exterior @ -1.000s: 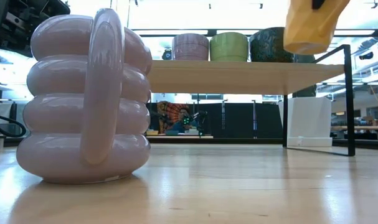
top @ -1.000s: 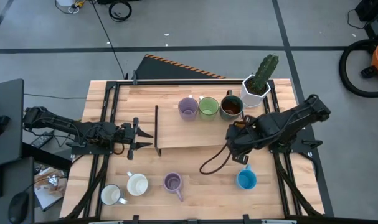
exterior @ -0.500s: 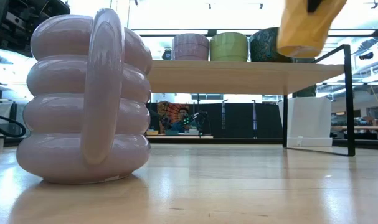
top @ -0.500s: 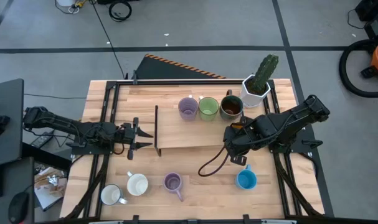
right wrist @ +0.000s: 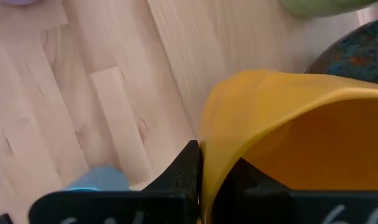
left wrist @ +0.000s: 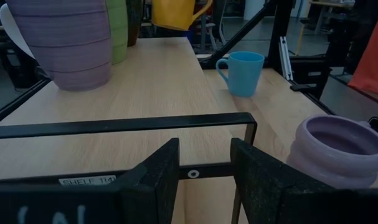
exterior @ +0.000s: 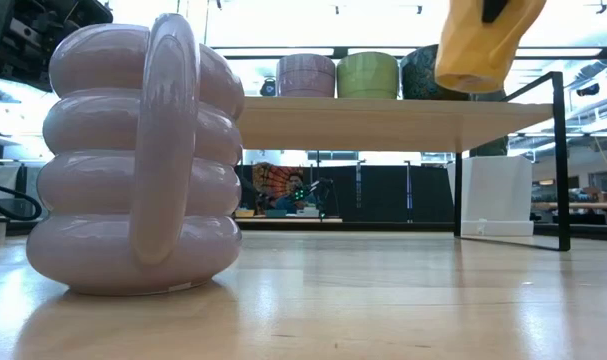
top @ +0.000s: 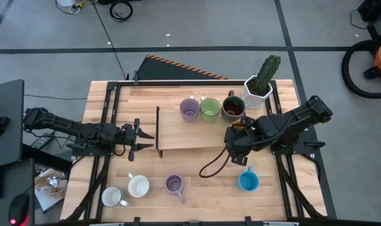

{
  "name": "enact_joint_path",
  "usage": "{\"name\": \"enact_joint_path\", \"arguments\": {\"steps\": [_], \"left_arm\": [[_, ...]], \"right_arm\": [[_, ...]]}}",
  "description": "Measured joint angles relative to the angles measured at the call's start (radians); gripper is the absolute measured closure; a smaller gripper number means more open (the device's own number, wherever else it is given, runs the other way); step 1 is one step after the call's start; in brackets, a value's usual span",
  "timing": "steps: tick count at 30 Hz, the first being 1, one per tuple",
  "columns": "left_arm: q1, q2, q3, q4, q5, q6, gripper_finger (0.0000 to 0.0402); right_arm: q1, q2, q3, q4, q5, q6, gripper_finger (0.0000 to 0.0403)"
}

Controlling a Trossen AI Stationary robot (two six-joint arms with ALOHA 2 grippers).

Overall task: Place coffee mugs
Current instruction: Put the yellow mug on the shelf

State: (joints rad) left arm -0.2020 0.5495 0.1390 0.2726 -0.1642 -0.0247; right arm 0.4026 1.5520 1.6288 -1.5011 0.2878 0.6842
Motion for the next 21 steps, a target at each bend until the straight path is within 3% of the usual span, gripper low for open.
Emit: {"name": "enact_joint_path", "arguments": {"steps": [16,21], "left_arm": [[0.0,0.0,0.0,0.0,0.0,-0.016,0.0253],[0.0,0.0,0.0,0.0,0.0,-0.016,0.0253]], "right_arm": [[-0.04,0.001,-0.087,0.003,-0.038,0.012,0.0367],[-0.057,0.0,-0.087,0.007,-0.039,0.0,0.0348]]}}
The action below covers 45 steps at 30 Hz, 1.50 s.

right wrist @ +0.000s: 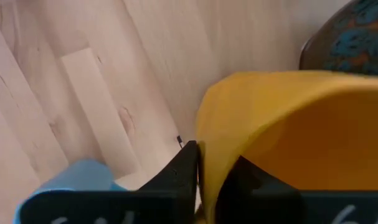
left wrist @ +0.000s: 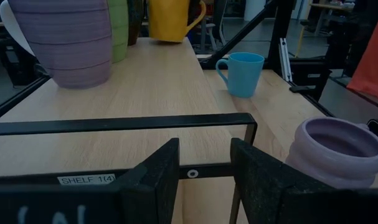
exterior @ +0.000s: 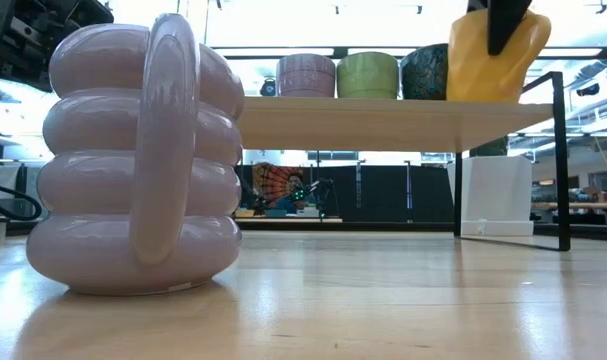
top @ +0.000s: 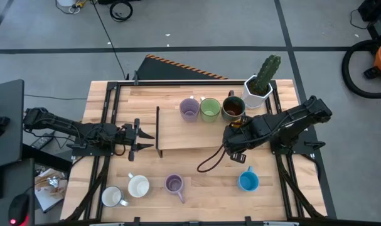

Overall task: Place coffee mugs
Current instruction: Put the yellow mug on the shelf, then put the purple mug on the shelf

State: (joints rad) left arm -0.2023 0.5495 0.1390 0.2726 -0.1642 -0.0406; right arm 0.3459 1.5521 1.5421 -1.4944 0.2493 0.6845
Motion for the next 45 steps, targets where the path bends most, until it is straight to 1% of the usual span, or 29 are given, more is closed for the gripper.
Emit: {"name": "enact_joint_path", "arguments": {"steps": [7,10,12,14,19,25,29,35,40,45], "left_arm": [[0.0,0.0,0.0,0.0,0.0,0.0,0.0253],[0.0,0.0,0.0,0.0,0.0,0.0,0.0253],[0.0,0.0,0.0,0.0,0.0,0.0,0.0253],[0.0,0.0,0.0,-0.001,0.0,0.0,0.0253],[0.0,0.0,0.0,-0.001,0.0,0.0,0.0253],[0.0,0.0,0.0,-0.001,0.0,0.0,0.0253],[0.0,0.0,0.0,-0.001,0.0,0.0,0.0253],[0.0,0.0,0.0,-0.001,0.0,0.0,0.0253],[0.0,0.0,0.0,-0.001,0.0,0.0,0.0253],[0.0,0.0,0.0,-0.001,0.0,0.0,0.0253]], "right_arm": [[-0.01,0.0,0.003,0.008,-0.008,-0.005,0.0294],[-0.009,0.0,0.029,0.005,-0.006,0.002,0.028],[-0.009,0.0,0.048,0.002,0.022,0.025,0.0275],[-0.009,0.0,0.064,0.003,0.048,0.058,0.0274],[-0.015,-0.001,0.066,0.007,0.051,0.148,0.0276],[-0.018,-0.001,0.066,0.008,0.111,0.236,0.0276],[-0.027,-0.001,0.066,0.008,0.116,0.28,0.0276],[-0.03,-0.001,0.08,0.01,0.101,0.276,0.0276],[-0.03,-0.001,0.142,0.002,0.103,0.256,0.0276],[-0.022,-0.001,0.223,-0.045,0.14,0.211,0.0276]]}}
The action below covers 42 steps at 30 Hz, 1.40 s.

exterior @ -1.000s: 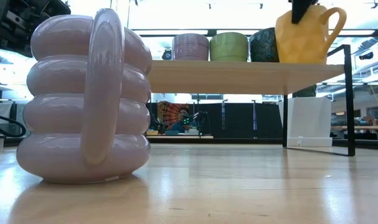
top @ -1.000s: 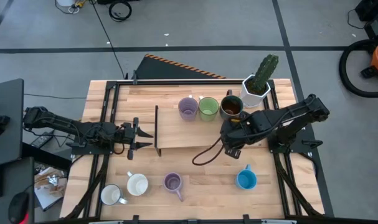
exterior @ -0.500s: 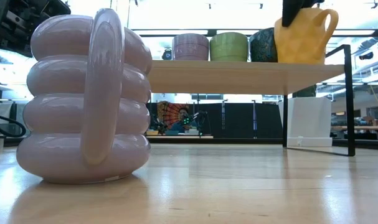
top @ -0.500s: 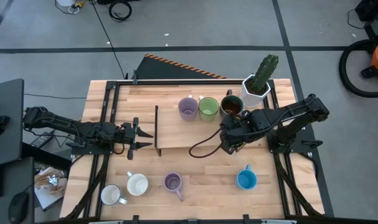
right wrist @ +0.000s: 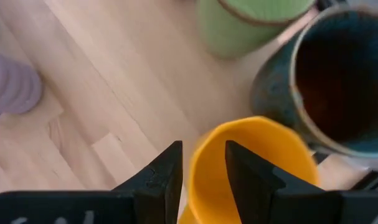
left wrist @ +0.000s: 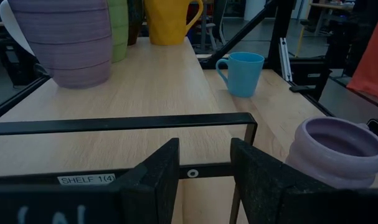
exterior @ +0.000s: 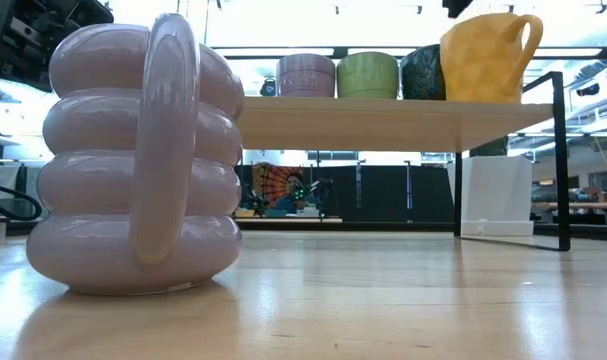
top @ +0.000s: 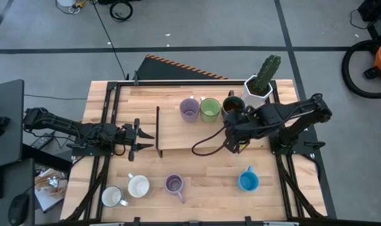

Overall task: Place coffee mugs
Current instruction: Put the purple mug on the shelf

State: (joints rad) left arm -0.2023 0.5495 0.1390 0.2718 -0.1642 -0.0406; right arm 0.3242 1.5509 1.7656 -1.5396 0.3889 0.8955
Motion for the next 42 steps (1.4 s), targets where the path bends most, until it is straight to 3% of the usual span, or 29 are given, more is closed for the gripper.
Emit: {"name": "enact_joint_path", "arguments": {"steps": [6,12,18,21,26,42], "left_arm": [[0.0,0.0,0.0,-0.001,0.0,0.0,0.0253],[0.0,0.0,0.0,-0.001,0.0,-0.001,0.0253],[0.0,0.0,0.0,-0.001,0.0,-0.001,0.0253],[0.0,0.0,0.0,-0.001,0.0,-0.001,0.0253],[0.0,0.0,0.0,-0.001,0.0,-0.002,0.0253],[0.0,0.0,0.0,0.012,0.0,0.048,0.0253]], "right_arm": [[0.043,0.0,0.072,-0.002,0.049,-0.118,0.0276],[0.114,-0.001,0.079,0.009,0.205,-0.131,0.0276],[0.21,-0.001,0.031,0.244,0.299,-0.199,0.0276],[0.239,0.0,-0.011,0.39,0.25,-0.241,0.0276],[0.252,0.001,-0.053,0.517,0.068,-0.232,0.0276],[0.275,0.119,-0.056,0.4,-0.128,0.001,0.0276]]}}
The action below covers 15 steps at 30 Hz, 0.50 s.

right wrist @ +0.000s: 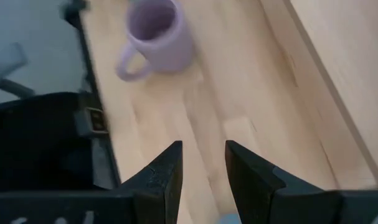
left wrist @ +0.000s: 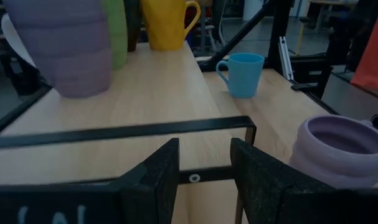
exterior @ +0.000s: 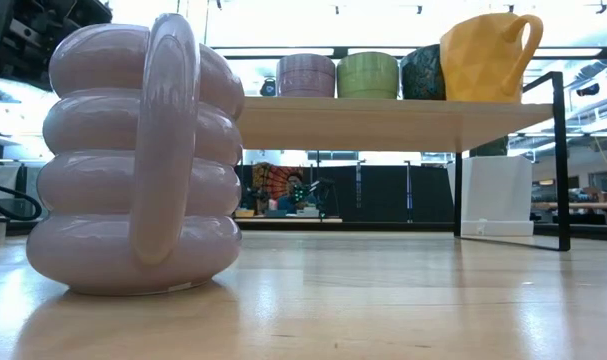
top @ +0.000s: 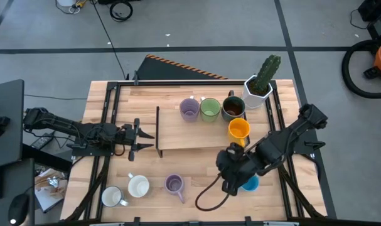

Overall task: Place coffee mugs
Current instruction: Put the purple mug on the shelf

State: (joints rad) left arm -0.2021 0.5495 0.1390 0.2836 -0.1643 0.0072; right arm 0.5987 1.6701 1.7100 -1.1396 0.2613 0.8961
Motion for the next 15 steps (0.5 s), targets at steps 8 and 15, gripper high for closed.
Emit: {"name": "enact_joint_path", "arguments": {"steps": [8,15], "left_arm": [[0.009,0.0,0.0,0.025,-0.012,0.126,0.0253],[0.009,0.0,0.0,0.066,-0.012,0.171,0.0253]], "right_arm": [[0.05,0.013,0.0,-0.108,-0.002,0.19,0.0276],[0.076,0.019,0.001,-0.293,-0.12,0.39,0.0276]]}}
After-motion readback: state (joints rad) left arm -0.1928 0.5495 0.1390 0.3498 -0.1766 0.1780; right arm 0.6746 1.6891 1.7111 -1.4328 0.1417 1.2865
